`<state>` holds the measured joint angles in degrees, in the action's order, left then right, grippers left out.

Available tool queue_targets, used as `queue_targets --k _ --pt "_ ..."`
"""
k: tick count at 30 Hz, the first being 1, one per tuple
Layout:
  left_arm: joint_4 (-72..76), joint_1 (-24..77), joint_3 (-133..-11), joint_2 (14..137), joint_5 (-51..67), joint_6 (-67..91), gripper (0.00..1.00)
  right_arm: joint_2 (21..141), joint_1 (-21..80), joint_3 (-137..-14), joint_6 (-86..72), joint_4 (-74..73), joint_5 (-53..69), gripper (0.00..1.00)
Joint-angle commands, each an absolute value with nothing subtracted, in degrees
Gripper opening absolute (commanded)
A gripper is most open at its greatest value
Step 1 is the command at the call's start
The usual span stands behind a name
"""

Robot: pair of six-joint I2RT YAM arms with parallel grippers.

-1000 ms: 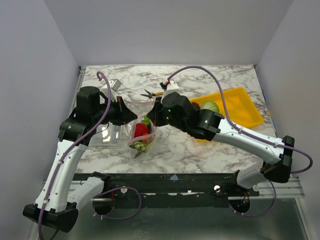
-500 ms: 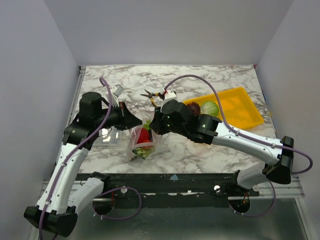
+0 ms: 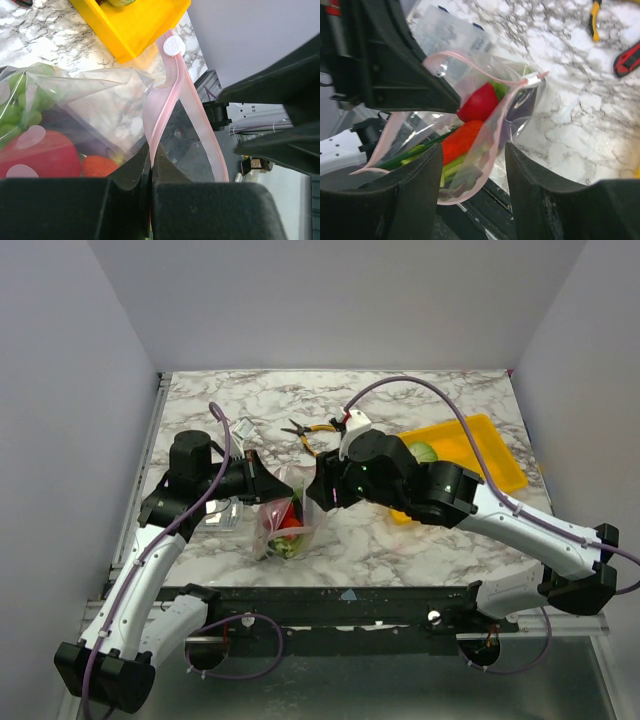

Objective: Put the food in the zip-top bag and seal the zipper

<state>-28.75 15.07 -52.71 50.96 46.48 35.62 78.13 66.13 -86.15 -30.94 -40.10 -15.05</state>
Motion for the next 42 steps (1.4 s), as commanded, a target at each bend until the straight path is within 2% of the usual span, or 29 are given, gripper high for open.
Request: queue_targets --k 1,5,8,10,12,17,21,28,36,42 --pt "-26.1 15.0 -54.1 50.8 48.1 36.5 0.00 80.0 68.1 -92.1 -24.1 -43.2 -10.1 0.56" --pt "-26.7 15.0 -54.4 50.7 48.1 36.2 0.00 83.1 69.1 -98.5 -18.6 -46.0 -7.4 0.57" --pt "-27.0 15.0 -54.5 50.5 47.8 36.0 0.00 85.0 69.1 -100.9 -12.3 -47.1 -0.6 0.57" --pt "-27.2 15.0 -54.7 50.3 47.8 36.0 0.00 85.5 69.0 -100.7 -7.2 -47.5 6.5 0.50" --pt "-27.2 15.0 -55.1 50.3 47.9 36.0 0.00 85.7 69.0 -100.0 -4.1 -47.6 10.5 0.48" --pt "-27.9 15.0 -55.8 50.1 48.0 35.9 0.00 88.8 68.1 -101.1 -0.7 -49.6 13.5 0.34" --pt "-28.5 15.0 -56.3 50.3 47.9 35.3 0.00 89.9 67.9 -100.8 3.4 -51.4 19.8 0.35" --pt "-28.2 15.0 -56.2 50.5 48.0 35.5 0.00 91.1 67.9 -101.0 4.7 -52.0 23.8 0.36" --pt "-28.3 15.0 -56.3 50.3 48.2 35.5 0.00 88.7 64.0 -101.3 0.5 -47.5 17.6 0.38" --pt "-28.8 15.0 -56.4 50.2 48.1 35.3 0.00 90.7 60.2 -101.9 2.3 -50.2 19.2 0.34"
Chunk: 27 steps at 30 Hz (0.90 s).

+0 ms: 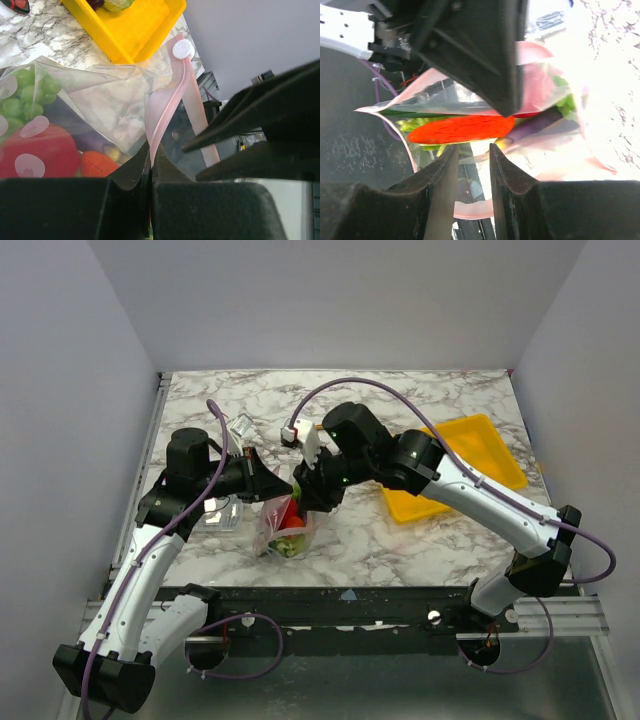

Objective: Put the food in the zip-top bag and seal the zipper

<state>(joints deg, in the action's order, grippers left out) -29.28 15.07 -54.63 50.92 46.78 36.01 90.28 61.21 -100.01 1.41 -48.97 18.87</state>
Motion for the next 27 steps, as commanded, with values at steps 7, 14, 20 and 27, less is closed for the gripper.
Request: queue_targets --k 7,14,20,27 --pt "-28.3 15.0 -56.4 50.5 48.2 35.5 0.00 91.9 60.1 -101.4 4.1 -51.0 30.2 0.32" --pt "-28.4 15.0 -56.8 50.9 48.2 35.4 0.00 92.5 61.3 -100.5 6.8 -51.9 35.1 0.39" --pt "-28.2 15.0 -57.0 51.4 48.2 35.5 0.00 93.6 62.5 -100.6 8.0 -52.4 34.5 0.39" --pt "-28.2 15.0 -57.1 51.5 48.2 35.6 0.00 94.8 63.6 -101.1 8.0 -51.2 31.3 0.41"
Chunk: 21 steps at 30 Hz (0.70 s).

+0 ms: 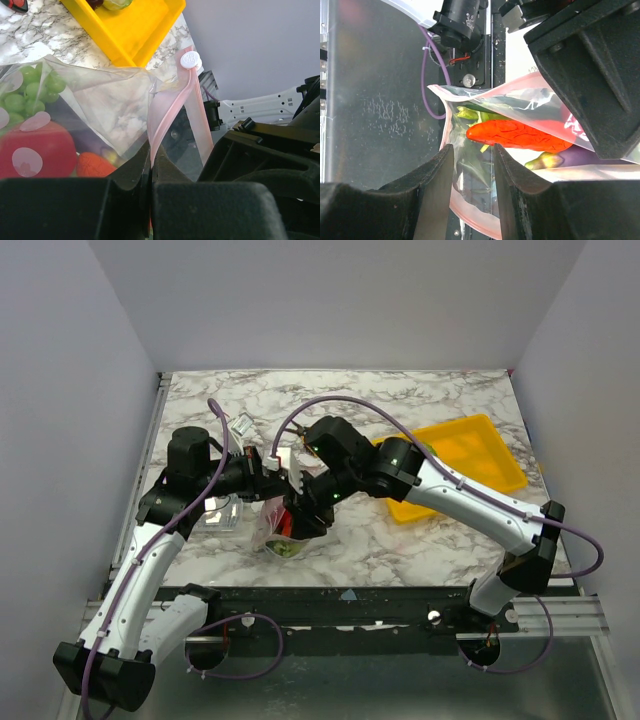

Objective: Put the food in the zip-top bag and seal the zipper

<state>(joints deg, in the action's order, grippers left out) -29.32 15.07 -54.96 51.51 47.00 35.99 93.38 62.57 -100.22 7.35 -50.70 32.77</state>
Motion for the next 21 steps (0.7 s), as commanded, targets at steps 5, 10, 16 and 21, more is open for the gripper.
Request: queue_targets --k 5,10,16,21 --pt "-28.1 15.0 -57.3 51.7 48.2 35.7 0.00 95.4 64.9 -100.4 8.2 -48.8 29.4 0.41" --pt "-28.2 15.0 -57.3 51.6 48.2 35.6 0.00 95.2 66.3 -99.1 9.0 -45.9 29.2 0.42" --pt "-28.3 15.0 -57.2 51.4 48.2 35.6 0.00 94.5 66.5 -96.3 9.4 -41.2 26.8 0.42" --pt "-28.4 15.0 -56.9 51.1 48.2 35.5 0.00 95.1 66.5 -95.5 9.3 -40.1 24.8 0.40"
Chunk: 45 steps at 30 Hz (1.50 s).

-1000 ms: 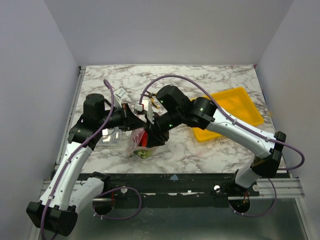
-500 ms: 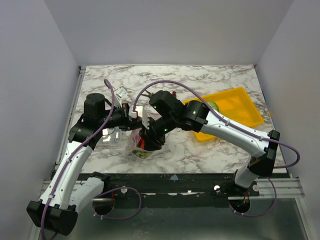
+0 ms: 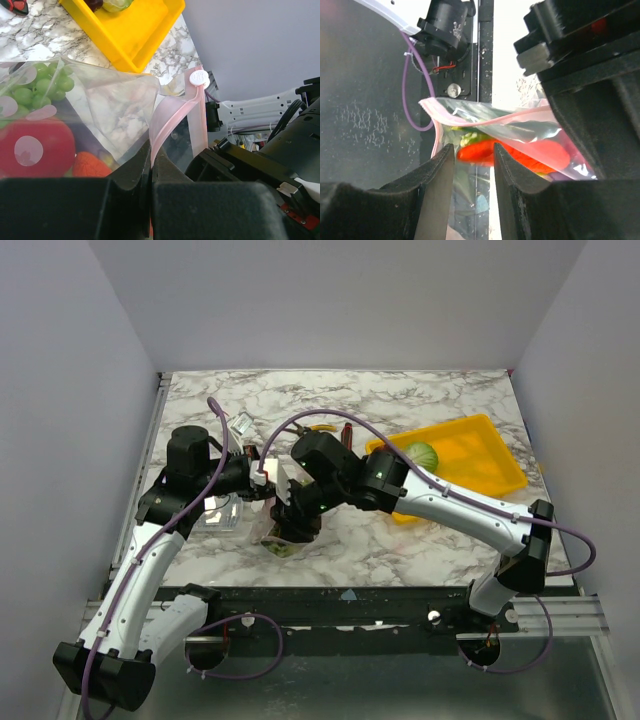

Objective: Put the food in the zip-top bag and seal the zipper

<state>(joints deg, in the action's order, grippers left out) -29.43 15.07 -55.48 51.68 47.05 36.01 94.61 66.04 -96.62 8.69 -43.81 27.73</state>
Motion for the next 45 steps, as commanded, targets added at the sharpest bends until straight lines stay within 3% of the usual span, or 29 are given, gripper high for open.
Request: queue_targets --k 1,5,9,11,14,15,30,36,37,38,40,43,45 --pt "-28.3 15.0 -56.9 51.2 48.1 35.4 0.00 94.9 66.5 -95.1 9.1 -39.4 24.2 0.41" --pt "-28.3 15.0 -56.7 51.2 48.2 35.5 0.00 93.7 66.6 -92.7 8.7 -36.4 21.3 0.45" --pt "-28.3 15.0 -56.9 51.2 48.3 35.4 0.00 93.8 66.7 -91.9 9.0 -36.3 21.5 0.42" --pt "-28.2 15.0 -57.0 51.3 48.3 35.4 0.00 94.3 66.7 -92.4 9.2 -37.2 21.5 0.32" --pt "-28.3 15.0 -56.9 51.5 48.3 35.4 0.00 93.7 66.7 -92.6 9.1 -37.5 20.5 0.03" --pt "-28.3 15.0 -56.9 51.4 48.3 35.4 0.00 93.1 66.7 -92.7 8.8 -37.7 19.7 0.00" --pt "-28.8 15.1 -57.2 52.2 47.9 34.5 0.00 86.2 66.7 -95.3 12.3 -38.0 6.0 0.00" --pt "-28.9 15.0 -57.4 52.1 48.1 34.5 0.00 87.4 66.7 -88.4 16.5 -32.1 2.2 0.01" --pt "-28.9 15.0 -57.4 52.2 48.1 34.5 0.00 87.6 66.7 -86.5 16.9 -30.9 0.9 0.08" --pt "-29.0 15.0 -57.5 52.2 48.1 34.5 0.00 88.0 66.7 -85.5 17.2 -30.5 0.2 0.26" --pt "-29.4 15.0 -57.7 52.3 48.2 34.4 0.00 88.5 66.7 -84.5 16.0 -30.3 -2.2 0.46" --pt "-30.1 15.0 -58.3 52.5 48.2 33.7 0.00 87.2 66.8 -87.0 9.4 -32.3 3.7 0.62" --pt "-30.3 15.0 -58.4 52.7 48.1 33.4 0.00 85.6 66.8 -89.2 2.8 -32.6 7.7 0.67"
